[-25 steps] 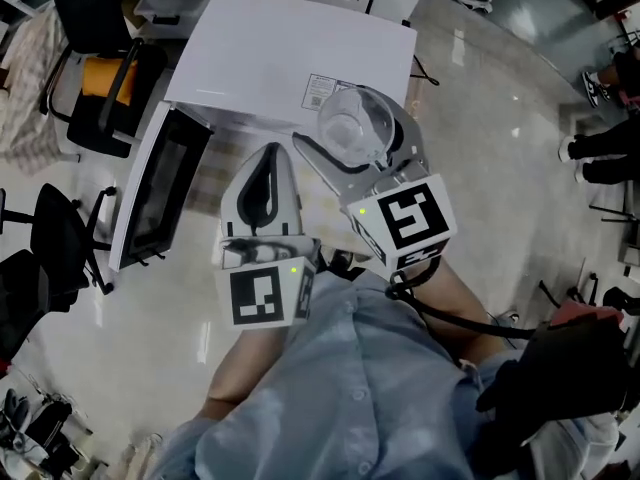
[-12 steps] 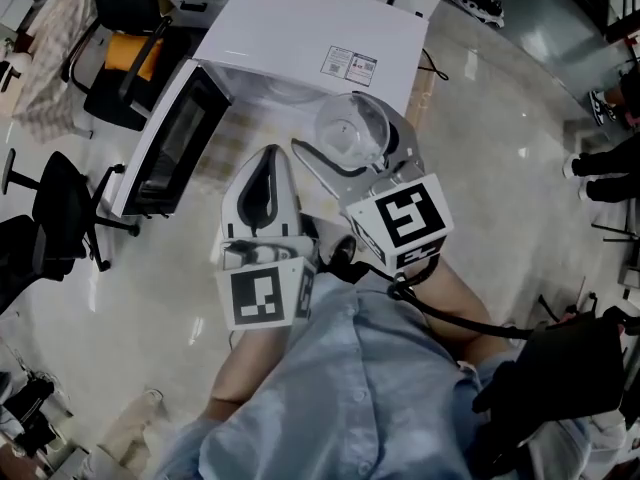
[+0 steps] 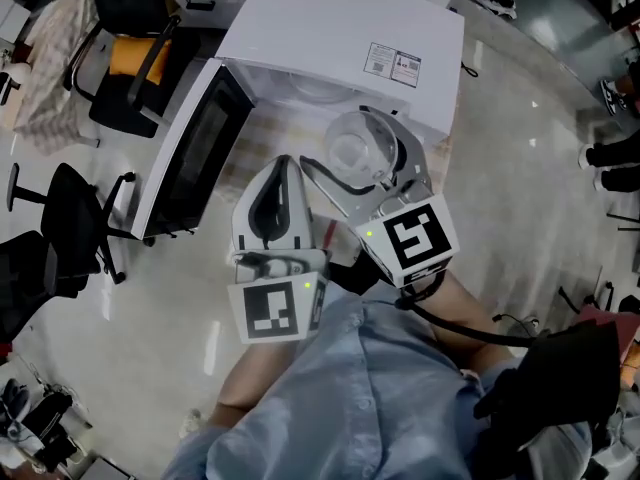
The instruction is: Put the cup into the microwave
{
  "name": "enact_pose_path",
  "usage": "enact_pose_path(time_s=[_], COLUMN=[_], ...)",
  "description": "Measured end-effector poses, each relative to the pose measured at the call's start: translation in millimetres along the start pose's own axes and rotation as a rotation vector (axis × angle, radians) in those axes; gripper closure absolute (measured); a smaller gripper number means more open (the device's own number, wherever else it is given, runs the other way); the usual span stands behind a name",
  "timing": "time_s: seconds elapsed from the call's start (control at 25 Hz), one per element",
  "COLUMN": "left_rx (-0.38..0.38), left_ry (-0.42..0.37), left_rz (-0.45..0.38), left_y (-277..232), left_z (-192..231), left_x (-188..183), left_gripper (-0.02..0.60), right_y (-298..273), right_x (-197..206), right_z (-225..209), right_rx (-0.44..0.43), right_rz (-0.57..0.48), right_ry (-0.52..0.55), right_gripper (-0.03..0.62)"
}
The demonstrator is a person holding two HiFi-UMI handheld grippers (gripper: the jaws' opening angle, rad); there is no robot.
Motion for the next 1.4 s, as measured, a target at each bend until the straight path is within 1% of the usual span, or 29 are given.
enact_pose_path(time_s=[0.08,0.24,0.36,0.48,0.72,0.88,0.96,1.2,1.4], left_rx=[0.021,0.070,0.104,0.132,0.187,0.209,0.220,0.231,0.236], left_ry=[0.003,0.004,0.009,0.018,0.015,0.022,0.033,0.042,0.045], left_rz=[0.014,0.040,0.056,0.071,0.096,0.090,0.116,0.133,0.139], left_y=[-8.3,-26.9,-35.7,-43.5,-60.8,-71.7,-73.8,-82.5,-88.0], left_z=[22.7,59.7,73.4,80.2,83.9,86.9,88.4,91.4,91.7], left_x=[22.9,61.8,89.9,110.8,123.0,126.6,130.9,138.4,142.5], left_gripper=[0.575,0.575,0.575,0.575,0.575,0.575,0.575,0.575,0.575], right_y=[-18.7,-48.0,-58.7,-67.0,-81.0,-89.2,-92.9,-99.5,-102.0], right_x=[26.6,81.0,115.5,139.1,149.7,155.0,158.3,164.7,168.7], right_z=[-0.1,-1.9,-5.4,-8.9,-16.3,-18.7,-20.1,-27.7,-32.6], right_rx=[0.025,0.112,0.165,0.196,0.214,0.224,0.228,0.254,0.259], right_rz=[0.010,0.042,0.061,0.080,0.106,0.117,0.123,0.127,0.132], right_ry=[-0.008,-0.057,-0.076,-0.082,-0.088,-0.095,-0.095,-0.105,-0.107], right_gripper=[0.207,0.207,0.207,0.207,0.207,0.207,0.207,0.207,0.207])
Point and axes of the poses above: the fingertips, and each gripper's own axes: y backward along the fingers, z to its left, x out of its underside, the point moved 7 cm from there along y, backward along the fingers, and after that the axes turned 10 degrees about -z, right-handed, at the moved point
